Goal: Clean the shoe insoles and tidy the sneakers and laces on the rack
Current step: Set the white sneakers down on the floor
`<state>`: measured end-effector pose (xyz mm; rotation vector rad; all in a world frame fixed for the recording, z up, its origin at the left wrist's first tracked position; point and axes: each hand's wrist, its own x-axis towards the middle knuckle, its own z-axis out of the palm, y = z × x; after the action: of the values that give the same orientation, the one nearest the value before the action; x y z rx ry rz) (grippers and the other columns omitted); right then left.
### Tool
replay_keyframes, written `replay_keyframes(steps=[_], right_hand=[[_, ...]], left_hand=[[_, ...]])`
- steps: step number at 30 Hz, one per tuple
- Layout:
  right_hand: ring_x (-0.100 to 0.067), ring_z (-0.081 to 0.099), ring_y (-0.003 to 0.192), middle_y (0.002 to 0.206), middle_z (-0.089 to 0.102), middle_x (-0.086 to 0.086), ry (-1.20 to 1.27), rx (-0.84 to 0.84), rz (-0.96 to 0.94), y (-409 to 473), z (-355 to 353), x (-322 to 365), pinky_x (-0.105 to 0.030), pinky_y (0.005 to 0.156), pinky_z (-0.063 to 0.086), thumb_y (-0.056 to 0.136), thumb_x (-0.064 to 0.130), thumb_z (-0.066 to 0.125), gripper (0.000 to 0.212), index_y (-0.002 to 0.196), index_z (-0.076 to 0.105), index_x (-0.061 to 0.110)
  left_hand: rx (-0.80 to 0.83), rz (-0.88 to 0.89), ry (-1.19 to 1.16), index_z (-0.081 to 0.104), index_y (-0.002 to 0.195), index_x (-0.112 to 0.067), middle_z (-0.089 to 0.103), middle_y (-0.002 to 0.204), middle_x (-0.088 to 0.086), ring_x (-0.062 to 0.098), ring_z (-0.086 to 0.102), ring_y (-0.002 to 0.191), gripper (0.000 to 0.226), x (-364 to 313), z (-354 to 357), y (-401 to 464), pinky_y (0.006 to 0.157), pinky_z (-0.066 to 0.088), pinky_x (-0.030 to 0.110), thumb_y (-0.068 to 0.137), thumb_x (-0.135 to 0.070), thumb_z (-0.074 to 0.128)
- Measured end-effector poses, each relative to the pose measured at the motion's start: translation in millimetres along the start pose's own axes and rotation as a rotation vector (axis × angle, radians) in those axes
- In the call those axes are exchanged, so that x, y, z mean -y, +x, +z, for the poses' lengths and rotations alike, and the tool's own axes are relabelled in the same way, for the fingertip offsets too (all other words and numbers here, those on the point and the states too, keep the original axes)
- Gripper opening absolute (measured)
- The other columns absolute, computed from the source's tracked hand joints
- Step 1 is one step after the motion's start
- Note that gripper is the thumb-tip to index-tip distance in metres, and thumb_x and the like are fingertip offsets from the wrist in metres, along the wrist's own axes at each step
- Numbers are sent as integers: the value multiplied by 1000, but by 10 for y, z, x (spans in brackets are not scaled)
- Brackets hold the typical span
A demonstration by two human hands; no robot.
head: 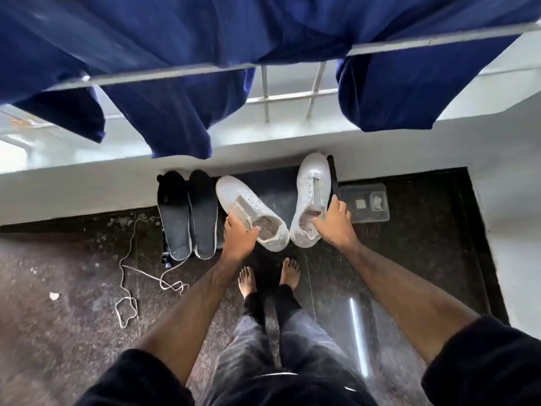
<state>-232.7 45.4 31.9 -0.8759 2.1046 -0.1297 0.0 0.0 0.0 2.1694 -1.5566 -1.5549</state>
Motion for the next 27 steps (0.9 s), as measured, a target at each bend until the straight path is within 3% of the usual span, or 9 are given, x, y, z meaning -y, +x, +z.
replay_keyframes(steps=[4, 6, 8, 9, 12, 17, 20, 23, 27], right_hand=[[-39, 32, 140, 151, 31, -14, 96, -31, 83, 164, 208, -30, -50, 112, 34, 90, 17, 54, 63, 148, 27, 11], [-39, 35, 137, 149, 32, -14, 114, -28, 140, 243, 306, -63, -49, 109, 37, 90, 18, 55, 62, 146, 29, 11], [-40, 42, 134, 148, 35, -16, 130, -24, 173, 307, 366, -101, -49, 107, 40, 90, 21, 56, 61, 145, 31, 8], [-41, 46, 131, 146, 38, -17, 131, -20, 189, 346, 400, -133, -49, 105, 43, 90, 21, 56, 59, 142, 33, 7], [-40, 54, 122, 139, 46, -17, 124, 5, 214, 434, 462, -212, -53, 98, 51, 89, 18, 54, 49, 135, 39, 7], [-38, 63, 106, 127, 56, -15, 128, -11, 200, 575, 508, -357, -58, 82, 59, 89, 14, 53, 36, 124, 44, 12], [-35, 63, 104, 123, 57, -14, 147, -49, 164, 506, 478, -392, -56, 82, 59, 88, 4, 46, 34, 122, 50, 11], [-30, 65, 98, 115, 60, -8, 188, -63, 139, 313, 439, -536, -53, 80, 61, 90, 13, 49, 25, 113, 56, 21], [-26, 63, 108, 121, 64, -7, 271, -100, 76, -270, 320, -741, -44, 93, 56, 93, 7, 47, 35, 125, 59, 17]], left_hand=[[-11, -112, -55, 16, 158, -4, 28, 156, 20, 34, 33, 145, 86, 52, 123, 156, 119, 29, 43, 93, -21, 70], [0, -162, -82, 23, 153, -4, 28, 151, 16, 33, 42, 137, 78, 114, 194, 220, 110, 43, 46, 94, -22, 69], [36, -217, -119, 30, 144, -5, 32, 146, 13, 33, 59, 120, 67, 167, 245, 286, 73, 60, 45, 93, -25, 69], [47, -230, -133, 32, 139, -5, 37, 143, 13, 32, 67, 106, 62, 185, 265, 306, 58, 58, 39, 93, -25, 68], [61, -239, -159, 30, 130, -9, 49, 136, 15, 23, 73, 75, 50, 222, 319, 380, 41, 52, 30, 94, -18, 63], [76, -237, -198, 29, 116, -11, 56, 127, 15, 19, 71, 69, 37, 243, 310, 430, 40, 55, 31, 94, -6, 57], [101, -241, -239, 34, 116, -10, 57, 123, 13, 22, 74, 71, 33, 239, 230, 409, 44, 58, 36, 90, 1, 53], [171, -225, -236, 48, 123, -7, 63, 124, 18, 30, 77, 78, 42, 296, 99, 353, 53, 62, 46, 82, 1, 52], [199, -42, -88, 46, 128, -12, 58, 118, 5, 29, 70, 90, 33, 245, -72, -9, 55, 63, 51, 96, -14, 53]])
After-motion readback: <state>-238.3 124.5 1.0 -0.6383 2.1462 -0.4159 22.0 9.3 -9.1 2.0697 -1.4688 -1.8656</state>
